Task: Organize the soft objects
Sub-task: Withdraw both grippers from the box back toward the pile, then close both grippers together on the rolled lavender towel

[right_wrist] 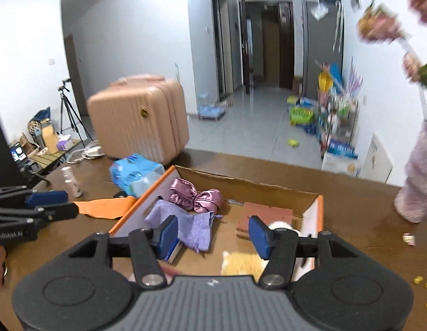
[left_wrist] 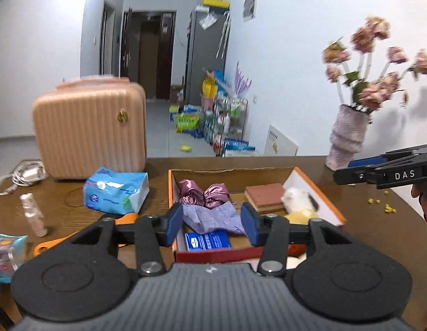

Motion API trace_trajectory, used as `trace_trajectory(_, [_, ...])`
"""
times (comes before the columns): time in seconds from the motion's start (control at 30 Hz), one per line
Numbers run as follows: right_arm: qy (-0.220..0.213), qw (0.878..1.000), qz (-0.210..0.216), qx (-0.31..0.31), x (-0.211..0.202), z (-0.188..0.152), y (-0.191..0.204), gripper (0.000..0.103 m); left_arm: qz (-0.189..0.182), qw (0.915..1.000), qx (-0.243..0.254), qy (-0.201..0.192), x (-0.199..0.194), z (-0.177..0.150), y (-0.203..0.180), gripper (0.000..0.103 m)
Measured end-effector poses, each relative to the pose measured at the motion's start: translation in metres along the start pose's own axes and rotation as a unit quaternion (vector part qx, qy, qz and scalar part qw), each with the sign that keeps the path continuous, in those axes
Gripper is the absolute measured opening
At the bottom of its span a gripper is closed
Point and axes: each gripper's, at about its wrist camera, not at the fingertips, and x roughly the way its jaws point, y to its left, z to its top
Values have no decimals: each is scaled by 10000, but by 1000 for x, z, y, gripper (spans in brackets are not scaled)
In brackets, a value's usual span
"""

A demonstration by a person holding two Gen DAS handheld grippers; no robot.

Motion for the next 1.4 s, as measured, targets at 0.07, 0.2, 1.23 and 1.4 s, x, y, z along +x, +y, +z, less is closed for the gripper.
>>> trace_trajectory(0.07, [-209,9997,-78,-138,-29,-16,8,60,-15,9999,37,-141,-27,-8,-6,52])
trace_trajectory(0.2, [-557,9979,-41,-327,-75,-57,29,62,-147,9988,-25,-476,-79,-38,-16,61])
trace_trajectory(1.23, [-528,9968,481,370,-60,-210,94,58,-306,9960,-834,88,-73,-143,-14,72])
trace_trajectory(1.4, [-268,9953,926,98,16,-186,122,50,-486,9913,-1104,524,18,-109,17,66])
